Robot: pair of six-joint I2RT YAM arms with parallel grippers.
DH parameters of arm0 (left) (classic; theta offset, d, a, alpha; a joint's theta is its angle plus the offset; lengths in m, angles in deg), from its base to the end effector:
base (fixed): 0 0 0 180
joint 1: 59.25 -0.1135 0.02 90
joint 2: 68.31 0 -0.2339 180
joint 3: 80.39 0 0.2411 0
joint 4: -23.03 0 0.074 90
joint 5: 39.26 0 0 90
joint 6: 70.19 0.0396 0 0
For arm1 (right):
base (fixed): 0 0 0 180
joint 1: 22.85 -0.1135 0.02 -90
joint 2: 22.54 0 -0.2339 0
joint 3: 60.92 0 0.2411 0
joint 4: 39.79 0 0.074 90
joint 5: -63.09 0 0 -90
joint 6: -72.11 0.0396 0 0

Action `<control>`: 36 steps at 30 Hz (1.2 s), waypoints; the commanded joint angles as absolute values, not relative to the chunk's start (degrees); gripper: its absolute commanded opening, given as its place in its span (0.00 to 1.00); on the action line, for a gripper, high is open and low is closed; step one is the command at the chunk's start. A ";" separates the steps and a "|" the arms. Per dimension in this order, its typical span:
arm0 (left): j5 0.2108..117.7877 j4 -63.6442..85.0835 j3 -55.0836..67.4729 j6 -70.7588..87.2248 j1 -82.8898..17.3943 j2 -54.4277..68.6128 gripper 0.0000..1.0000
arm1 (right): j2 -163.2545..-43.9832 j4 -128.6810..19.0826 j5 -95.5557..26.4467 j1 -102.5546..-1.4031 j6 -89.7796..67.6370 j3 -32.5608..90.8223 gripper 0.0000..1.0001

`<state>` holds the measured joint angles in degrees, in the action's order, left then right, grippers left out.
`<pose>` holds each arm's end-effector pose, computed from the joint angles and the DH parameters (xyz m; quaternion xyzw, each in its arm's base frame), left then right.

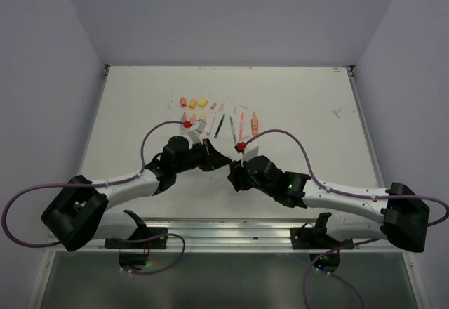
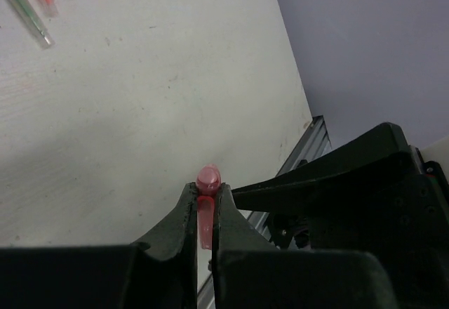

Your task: Open the pen caps

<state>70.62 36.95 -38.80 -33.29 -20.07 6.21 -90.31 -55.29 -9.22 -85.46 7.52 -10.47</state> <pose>0.1970 -0.1779 0.1716 0.0023 0.8082 -0.5098 0.2949 0.1283 0.2214 0.1977 -0.2070 0.8458 0.2314 0.4339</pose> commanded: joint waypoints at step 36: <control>106.46 54.67 -31.52 -14.73 -31.30 -2.22 0.00 | -85.47 -53.85 -59.08 -64.78 -5.93 -0.01 0.42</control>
